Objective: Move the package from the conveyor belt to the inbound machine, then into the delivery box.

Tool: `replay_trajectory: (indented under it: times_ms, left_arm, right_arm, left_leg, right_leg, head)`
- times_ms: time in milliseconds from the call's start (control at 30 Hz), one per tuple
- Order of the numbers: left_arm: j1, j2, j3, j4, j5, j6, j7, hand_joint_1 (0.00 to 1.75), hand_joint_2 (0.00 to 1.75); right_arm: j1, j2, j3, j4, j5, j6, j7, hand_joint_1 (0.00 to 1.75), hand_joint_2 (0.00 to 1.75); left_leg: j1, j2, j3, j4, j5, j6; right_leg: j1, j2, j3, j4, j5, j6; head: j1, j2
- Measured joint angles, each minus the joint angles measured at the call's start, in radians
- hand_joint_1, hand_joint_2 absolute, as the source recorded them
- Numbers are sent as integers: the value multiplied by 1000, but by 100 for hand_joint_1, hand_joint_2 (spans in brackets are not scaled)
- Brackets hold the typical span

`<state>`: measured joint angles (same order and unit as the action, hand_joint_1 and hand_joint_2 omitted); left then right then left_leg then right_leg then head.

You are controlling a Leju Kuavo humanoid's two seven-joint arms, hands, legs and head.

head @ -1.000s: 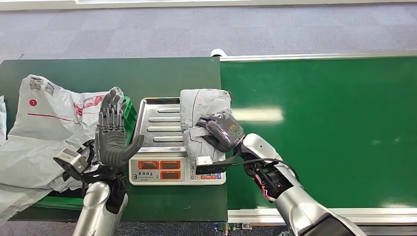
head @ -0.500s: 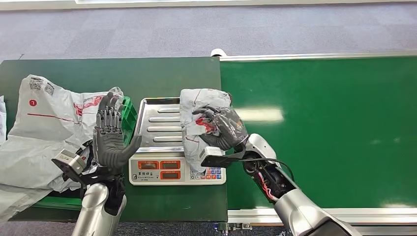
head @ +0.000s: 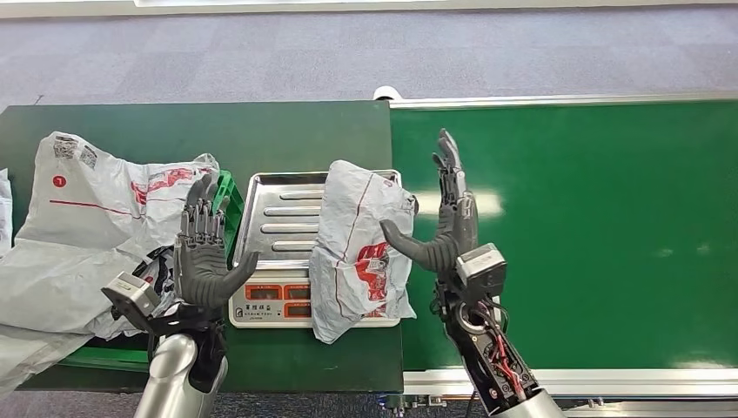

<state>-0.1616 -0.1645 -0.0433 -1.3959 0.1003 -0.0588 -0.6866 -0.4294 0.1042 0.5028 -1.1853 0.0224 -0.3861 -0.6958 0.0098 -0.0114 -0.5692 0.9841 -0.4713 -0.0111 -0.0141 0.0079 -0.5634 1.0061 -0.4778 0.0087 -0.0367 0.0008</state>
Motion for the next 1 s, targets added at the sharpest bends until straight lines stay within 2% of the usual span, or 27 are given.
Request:
replay_trajectory:
  times_ms: [167,400,633,867,1000]
  left_arm:
    - [-3,0,-47,7,-62,-7,15,0,175]
    - [-23,1,-115,10,-154,-7,46,0,175]
    - [-40,20,-218,24,-390,-78,116,0,175]
    - [-80,27,-326,96,-534,-169,162,0,175]
    - [-99,25,-369,137,-552,-175,169,0,175]
  right_arm:
    - [73,1,-106,-81,-64,40,0,0,175]
    - [129,3,-245,-136,-80,51,0,0,175]
    - [177,28,-400,-200,-141,65,0,0,175]
    - [180,42,-477,-170,-144,81,13,0,175]
    - [179,47,-499,-137,-145,88,14,0,175]
  left_leg:
    - [0,0,0,0,0,0]
    - [0,0,0,0,0,0]
    - [0,1,0,0,0,0]
    - [0,0,0,0,0,0]
    - [0,0,0,0,0,0]
  right_leg:
    - [0,0,0,0,0,0]
    - [0,0,0,0,0,0]
    - [0,1,0,0,0,0]
    - [0,0,1,0,0,0]
    - [0,0,0,0,0,0]
  head:
    - [0,0]
    - [0,0]
    - [0,0]
    - [0,0]
    - [0,0]
